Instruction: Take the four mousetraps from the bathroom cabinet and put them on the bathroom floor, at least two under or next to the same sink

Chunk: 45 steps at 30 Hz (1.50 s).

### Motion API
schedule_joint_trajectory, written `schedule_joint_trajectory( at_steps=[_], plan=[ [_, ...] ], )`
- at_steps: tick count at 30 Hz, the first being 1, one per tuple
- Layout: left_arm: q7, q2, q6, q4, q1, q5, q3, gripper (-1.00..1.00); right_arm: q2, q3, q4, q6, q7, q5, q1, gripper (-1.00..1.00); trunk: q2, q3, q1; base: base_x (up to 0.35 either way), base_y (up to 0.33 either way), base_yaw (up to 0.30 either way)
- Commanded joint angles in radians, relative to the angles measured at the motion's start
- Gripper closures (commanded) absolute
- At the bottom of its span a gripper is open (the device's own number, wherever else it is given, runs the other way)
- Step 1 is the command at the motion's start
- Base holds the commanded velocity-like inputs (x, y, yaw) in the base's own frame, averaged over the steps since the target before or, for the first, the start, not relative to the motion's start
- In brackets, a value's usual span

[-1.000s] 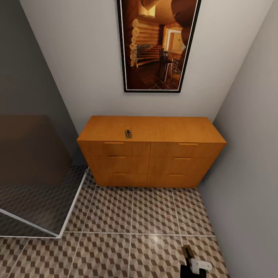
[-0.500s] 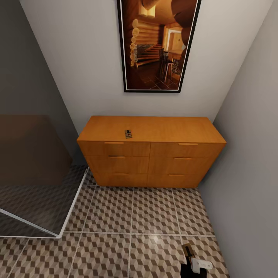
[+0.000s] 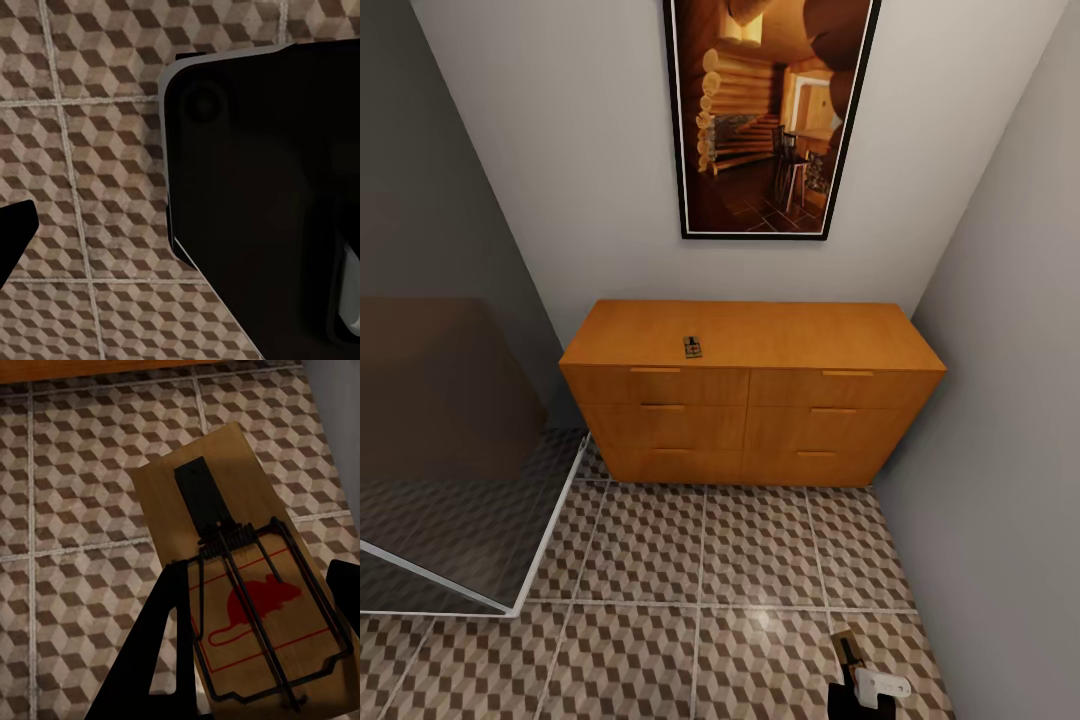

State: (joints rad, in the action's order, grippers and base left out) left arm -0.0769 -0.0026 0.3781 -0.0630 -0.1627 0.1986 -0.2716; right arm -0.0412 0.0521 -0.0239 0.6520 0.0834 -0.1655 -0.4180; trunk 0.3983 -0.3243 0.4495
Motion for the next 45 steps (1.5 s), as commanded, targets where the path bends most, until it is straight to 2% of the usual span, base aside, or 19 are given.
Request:
schedule_joint_trajectory(
  at_steps=[1, 14, 20, 23, 24, 28, 29, 31, 32, 38, 39, 43, 44, 45],
  plan=[
    [-0.002, -0.001, 0.006, -0.004, -0.001, 0.007, -0.008, -1.00, 0.000, 0.006, 0.001, 0.003, 0.002, -0.006, -0.001, 1.00, 0.002, -0.002, 0.000, 0.000, 0.000, 0.000],
    [-0.014, 0.009, -0.001, 0.011, -0.001, 0.008, 0.000, -1.00, -0.002, 0.006, 0.002, 0.000, 0.002, 0.014, -0.001, 1.00, 0.002, -0.002, 0.000, 0.000, 0.000, 0.000],
    [-0.017, 0.010, -0.017, 0.100, -0.001, 0.008, 0.003, -1.00, 0.002, 0.006, 0.002, 0.001, 0.002, 0.021, -0.001, 1.00, 0.002, -0.002, 0.000, 0.000, 0.000, 0.000],
    [-0.029, 0.010, -0.088, 0.179, -0.002, 0.008, 0.003, -1.00, 0.002, 0.006, 0.002, 0.001, 0.002, 0.022, -0.001, 1.00, 0.002, -0.002, 0.000, 0.000, 0.000, 0.000],
    [-0.042, 0.010, -0.147, 0.230, -0.003, 0.008, 0.003, -1.00, 0.003, 0.006, 0.002, 0.001, 0.002, 0.022, -0.001, 1.00, 0.002, -0.002, 0.000, 0.000, 0.000, 0.000],
    [-0.075, 0.012, -0.283, 0.358, -0.003, 0.008, 0.003, -1.00, 0.003, 0.006, 0.002, 0.001, 0.002, 0.023, -0.001, 1.00, 0.002, -0.002, 0.000, 0.000, 0.000, 0.000],
    [-0.090, 0.016, -0.344, 0.426, -0.003, 0.008, 0.003, -1.00, 0.003, 0.006, 0.002, 0.001, 0.002, 0.023, -0.001, 1.00, 0.002, -0.002, 0.000, 0.000, 0.000, 0.000],
    [-0.101, 0.021, -0.397, 0.491, -0.003, 0.008, 0.003, -1.00, 0.004, 0.005, 0.002, 0.001, 0.002, 0.023, -0.001, 1.00, 0.002, -0.002, 0.000, 0.000, 0.000, 0.000],
    [-0.109, 0.025, -0.440, 0.552, -0.003, 0.008, 0.003, -1.00, 0.004, 0.005, 0.002, 0.001, 0.002, 0.023, -0.001, 1.00, 0.002, -0.002, 0.000, 0.000, 0.000, 0.000],
    [-0.121, 0.028, -0.568, 0.748, -0.005, 0.007, 0.003, -1.00, 0.004, 0.005, 0.002, 0.001, 0.002, 0.023, -0.001, 1.00, 0.002, -0.002, 0.000, 0.000, 0.000, 0.000],
    [-0.122, 0.028, -0.616, 0.807, -0.005, 0.007, 0.003, -1.00, 0.004, 0.005, 0.002, 0.001, 0.002, 0.023, -0.001, 1.00, 0.002, -0.002, 0.000, 0.000, 0.000, 0.000],
    [-0.123, 0.028, -0.726, 0.931, -0.007, 0.006, 0.004, -1.00, 0.004, 0.005, 0.002, 0.001, 0.002, 0.023, -0.001, 1.00, 0.002, -0.002, 0.000, 0.000, 0.000, 0.000],
    [-0.124, 0.027, -0.781, 0.995, -0.008, 0.006, 0.004, -1.00, 0.004, 0.005, 0.001, 0.001, 0.002, 0.023, -0.001, 1.00, 0.002, -0.002, 0.000, 0.000, 0.000, 0.000],
    [-0.124, 0.027, -0.807, 1.027, -0.009, 0.005, 0.004, -1.00, 0.004, 0.005, 0.002, 0.001, 0.002, 0.023, -0.001, 1.00, 0.002, -0.002, 0.000, 0.000, 0.000, 0.000]
  ],
)
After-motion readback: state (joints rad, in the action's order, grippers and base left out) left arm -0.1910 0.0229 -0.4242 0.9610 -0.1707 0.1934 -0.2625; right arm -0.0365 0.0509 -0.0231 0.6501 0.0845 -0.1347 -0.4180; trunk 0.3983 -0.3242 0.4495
